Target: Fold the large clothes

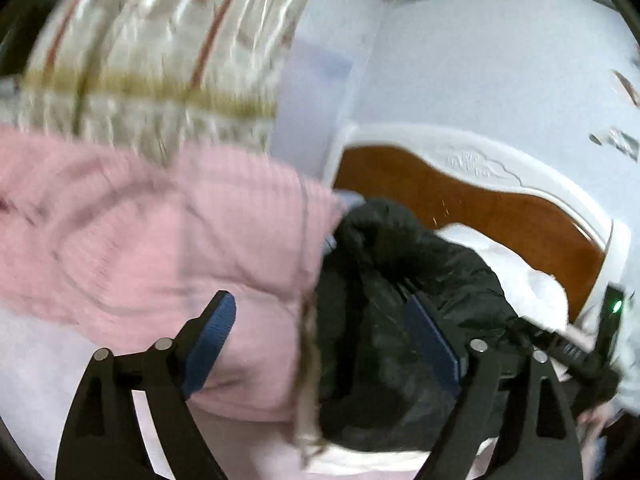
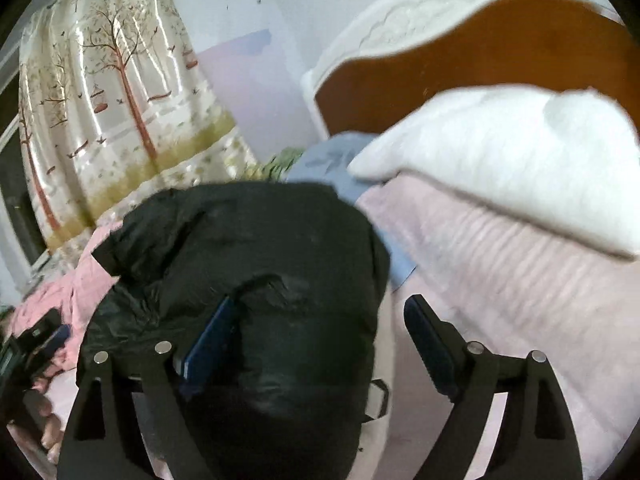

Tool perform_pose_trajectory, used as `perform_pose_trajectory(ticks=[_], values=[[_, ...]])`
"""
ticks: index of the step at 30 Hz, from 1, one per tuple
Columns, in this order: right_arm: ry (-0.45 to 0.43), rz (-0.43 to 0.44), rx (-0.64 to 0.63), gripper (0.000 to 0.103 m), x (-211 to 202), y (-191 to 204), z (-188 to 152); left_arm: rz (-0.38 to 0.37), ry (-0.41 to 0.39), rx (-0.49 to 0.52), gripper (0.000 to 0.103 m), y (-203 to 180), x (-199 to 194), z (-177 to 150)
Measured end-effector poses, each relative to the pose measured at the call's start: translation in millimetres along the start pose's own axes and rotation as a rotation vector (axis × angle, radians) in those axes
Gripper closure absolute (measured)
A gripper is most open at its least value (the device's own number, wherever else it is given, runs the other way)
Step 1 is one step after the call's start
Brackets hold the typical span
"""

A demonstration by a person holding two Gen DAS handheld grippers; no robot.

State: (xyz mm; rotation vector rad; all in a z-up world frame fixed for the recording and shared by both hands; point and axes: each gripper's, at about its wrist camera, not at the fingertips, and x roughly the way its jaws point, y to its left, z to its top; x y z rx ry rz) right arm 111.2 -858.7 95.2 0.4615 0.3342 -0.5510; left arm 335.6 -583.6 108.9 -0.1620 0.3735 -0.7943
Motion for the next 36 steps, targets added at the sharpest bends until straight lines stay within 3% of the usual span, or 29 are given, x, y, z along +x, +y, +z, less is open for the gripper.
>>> perform_pose_trajectory(ticks=[5, 7, 9, 12, 15, 19, 23, 26, 36], values=[[-0.154, -0.047, -0.006, 0.0, -71.9, 17.8, -5.7, 0.047, -0.187, 0.205, 0.0, -9.9, -94.6, -30.1], [-0.23, -0.01, -0.031, 0.0, -100.7, 29.3, -22.4, 0.068, -0.207, 0.326, 0.0, -23.5, -111.7, -39.5], [-0.245, 0.001, -0.08, 0.0, -116.0, 48.7, -39.9, 0.067, -0.203, 0.399, 0.0, -30.4, -131.3, -49.5], [-0.176, -0.011, -0.137, 0.0, -124.0, 71.0, -69.8, 0.049, -0.18, 0.375, 0.0, -24.1, -151.7, -71.1], [-0.183, -0.011, -0.122, 0.0, -130.4, 79.3, -105.7, 0.032, -0.173, 0.313, 0.0, -11.3, -167.7, -91.3], [-0.19, -0.029, -0.17, 0.0, -123.8, 88.7, -129.7, 0.092, -0.187, 0.311, 0.0, 4.6, -172.6, -119.4], [-0.258, -0.041, -0.279, 0.0, -117.8, 101.8, -151.0, 0.159, -0.136, 0.272, 0.0, 25.2, -150.8, -139.5], [-0.27, -0.022, -0.336, 0.0, -115.2, 110.8, -161.2, 0.158, -0.1, 0.212, 0.0, 37.2, -141.9, -141.1], [-0.315, -0.049, -0.497, 0.0, -122.0, 140.5, -178.5, 0.223, -0.174, 0.227, 0.0, 28.3, -156.8, -144.1]])
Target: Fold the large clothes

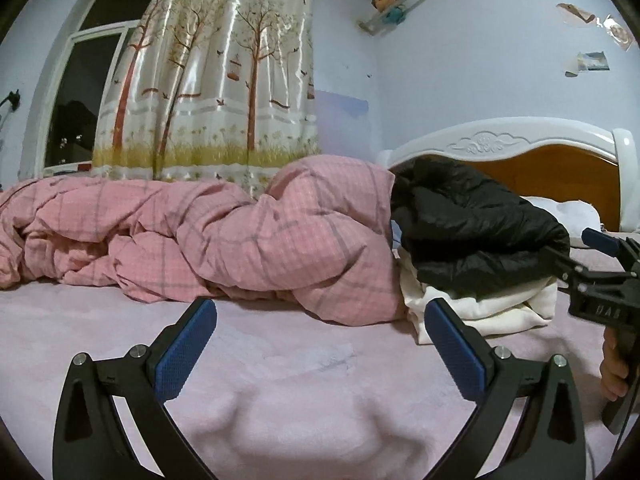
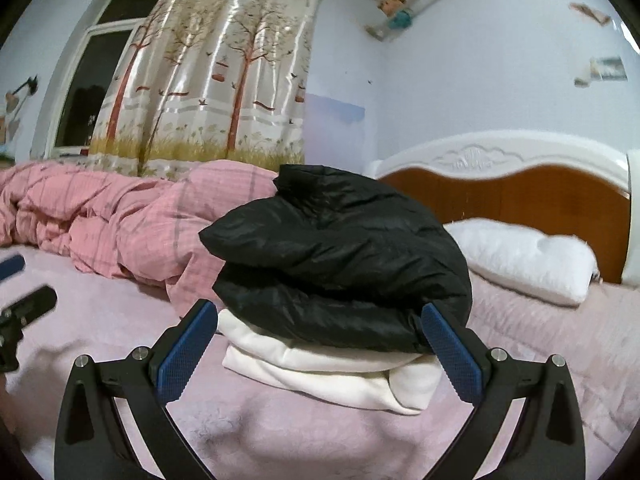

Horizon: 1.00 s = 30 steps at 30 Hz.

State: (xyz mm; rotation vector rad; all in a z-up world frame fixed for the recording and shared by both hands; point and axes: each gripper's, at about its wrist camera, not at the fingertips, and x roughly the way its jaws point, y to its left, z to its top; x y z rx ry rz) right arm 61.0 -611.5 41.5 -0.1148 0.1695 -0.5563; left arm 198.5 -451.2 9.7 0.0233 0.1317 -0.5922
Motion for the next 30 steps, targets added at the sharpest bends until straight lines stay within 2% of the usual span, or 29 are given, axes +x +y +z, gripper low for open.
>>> perform_pose_trajectory(ticks=[7, 16, 30], values=[[0.007, -0.001, -0.031, 0.0, 4.9, 4.9, 0.6, 0.007, 0.014, -0.021, 0.0, 4.0, 0.5, 1.0], [0.066, 0.004, 0.007, 0.0, 8.0, 2.6, -1.0, 0.002, 0.04, -0.004, 0.0, 4.1, 0.0, 1.2], [0.1, -0.005, 0.06, 0.0, 9.7, -6.3, -4.3, 0.001, 0.039, 0.008, 0.0, 3.5, -1.6, 1.4]])
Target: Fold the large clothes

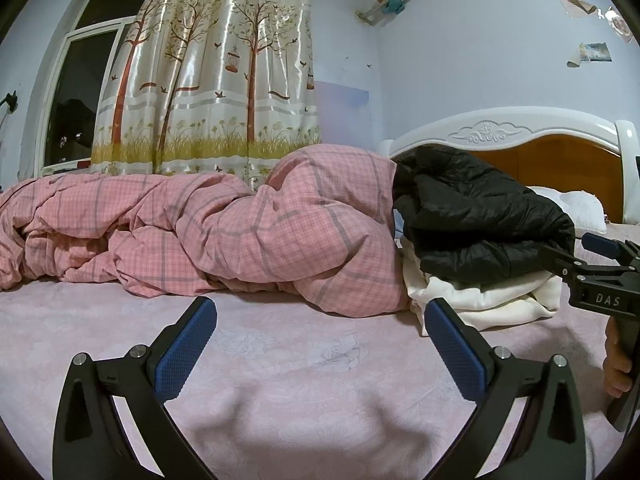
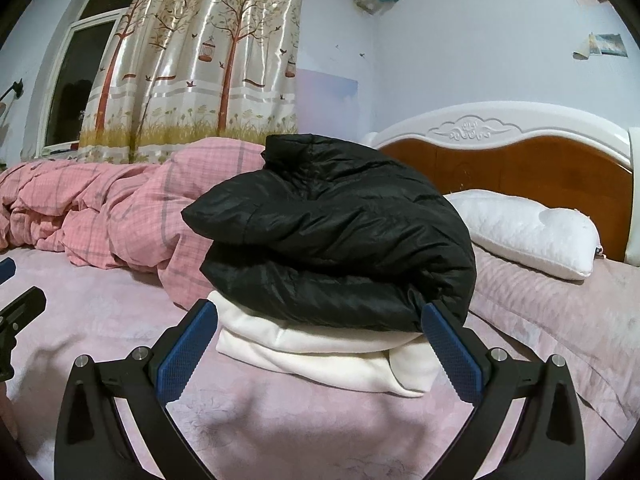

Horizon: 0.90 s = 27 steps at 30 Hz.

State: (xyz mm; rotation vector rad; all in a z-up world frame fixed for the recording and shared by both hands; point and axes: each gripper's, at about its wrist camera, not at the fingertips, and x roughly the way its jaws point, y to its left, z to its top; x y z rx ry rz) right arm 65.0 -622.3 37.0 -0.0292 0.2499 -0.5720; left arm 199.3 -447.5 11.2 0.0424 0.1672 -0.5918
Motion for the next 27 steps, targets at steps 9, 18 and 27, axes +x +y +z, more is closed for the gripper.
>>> perform_pose_trajectory(ticks=[9, 18, 27], values=[[0.003, 0.012, -0.001, 0.0, 5.1, -2.1, -0.8, -0.001, 0.002, 0.005, 0.0, -0.3, 0.3, -0.1], [0.016, 0.019, 0.017, 0.0, 12.6, -7.7, -1.1, -0.006, 0.004, 0.008, 0.0, 1.0, -1.6, -0.1], [0.024, 0.028, 0.007, 0.0, 18.5, -6.9, -1.3, -0.006, 0.006, 0.009, 0.0, 1.1, -1.0, -0.3]])
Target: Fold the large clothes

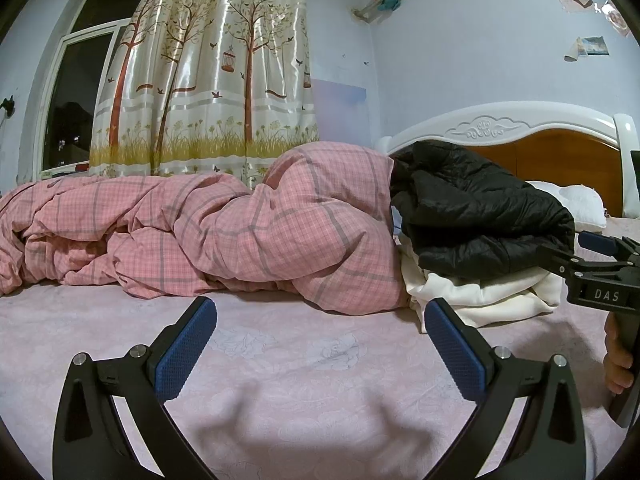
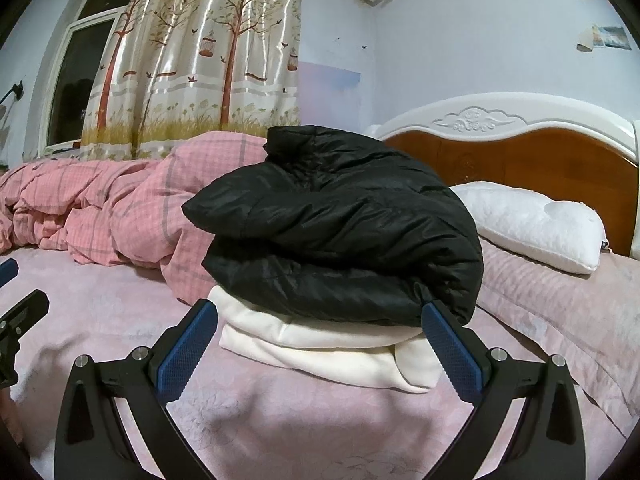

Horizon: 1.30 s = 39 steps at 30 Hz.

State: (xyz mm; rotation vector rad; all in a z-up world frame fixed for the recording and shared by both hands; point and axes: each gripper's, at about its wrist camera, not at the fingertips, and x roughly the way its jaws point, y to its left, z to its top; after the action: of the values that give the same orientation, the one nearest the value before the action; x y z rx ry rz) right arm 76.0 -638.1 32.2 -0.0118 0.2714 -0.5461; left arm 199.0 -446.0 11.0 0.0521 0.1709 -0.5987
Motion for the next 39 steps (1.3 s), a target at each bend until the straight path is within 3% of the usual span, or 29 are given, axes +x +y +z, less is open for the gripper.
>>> perform_pose_trajectory(ticks=[39], values=[[0.006, 0.038, -0.029, 0.0, 15.2, 6.9, 3.7, -0.022, -0.014, 0.081, 0.0, 4.1, -16.3, -6.5]])
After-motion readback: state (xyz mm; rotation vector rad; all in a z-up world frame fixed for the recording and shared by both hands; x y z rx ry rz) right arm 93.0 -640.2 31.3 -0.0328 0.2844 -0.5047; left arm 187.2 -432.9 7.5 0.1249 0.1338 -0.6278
